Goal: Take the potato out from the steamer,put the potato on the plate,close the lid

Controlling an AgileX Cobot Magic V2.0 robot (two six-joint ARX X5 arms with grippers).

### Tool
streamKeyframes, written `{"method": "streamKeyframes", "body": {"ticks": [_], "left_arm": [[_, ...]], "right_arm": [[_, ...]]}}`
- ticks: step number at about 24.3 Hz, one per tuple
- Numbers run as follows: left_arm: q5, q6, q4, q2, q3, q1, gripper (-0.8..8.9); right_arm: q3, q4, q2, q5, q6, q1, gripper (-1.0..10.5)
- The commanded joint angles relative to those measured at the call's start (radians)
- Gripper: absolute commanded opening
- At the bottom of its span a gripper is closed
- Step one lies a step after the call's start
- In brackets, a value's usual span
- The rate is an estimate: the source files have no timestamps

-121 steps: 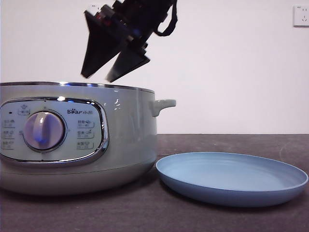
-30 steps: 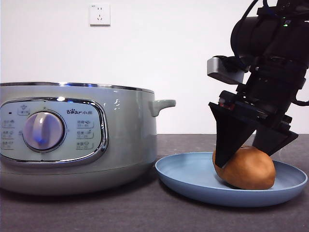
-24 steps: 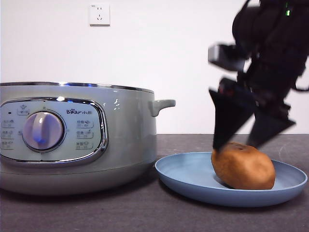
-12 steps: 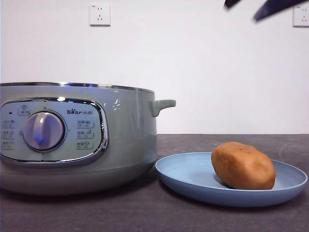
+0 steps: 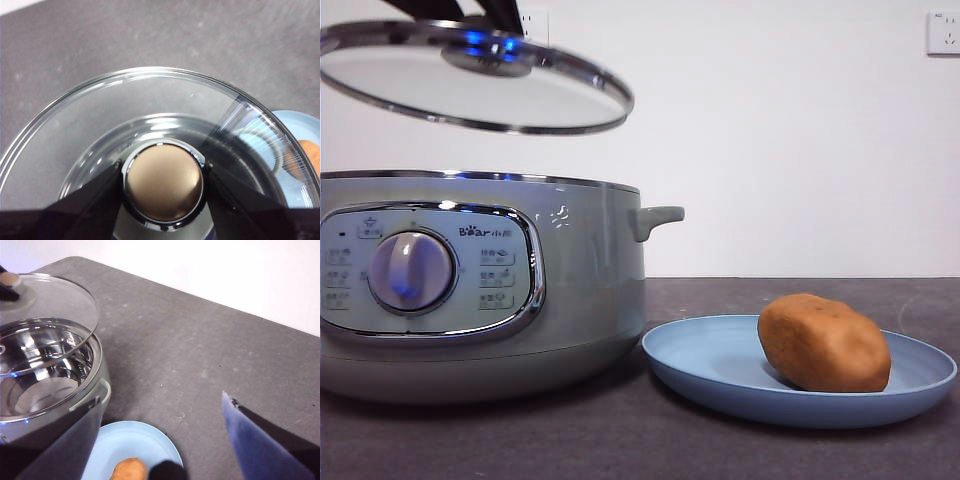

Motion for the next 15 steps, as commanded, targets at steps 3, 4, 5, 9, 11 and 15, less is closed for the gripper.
{"method": "streamKeyframes", "body": {"ticks": [3,4,5,9,11,15], "left_arm": [[0.013,-0.038,0.084,-0.014,-0.049,0.000,-0.09],[0.013,-0.042,0.092,-0.014,-0.062,0.000,-0.09],[0.013,-0.046,0.101,-0.014,-0.079,0.000,-0.09],[0.011,-0.060,0.122,-0.014,-0.143,-0.012,-0.09],[0.010,-0.061,0.144,-0.014,-0.171,-0.019,-0.09],[0.006,-0.066,0.154,-0.014,-0.206,-0.025,-0.09]], "right_arm": [[0.001,0.002,0.000,0.003,0.010,0.000,4.1],[0.001,0.002,0.000,0.003,0.010,0.000,4.1],[0.001,0.002,0.000,0.003,0.010,0.000,4.1],[0.001,0.002,0.000,0.003,0.010,0.000,4.1],[0.001,0.002,0.000,0.003,0.010,0.000,4.1],[0.001,0.002,0.000,0.003,0.010,0.000,4.1]]}}
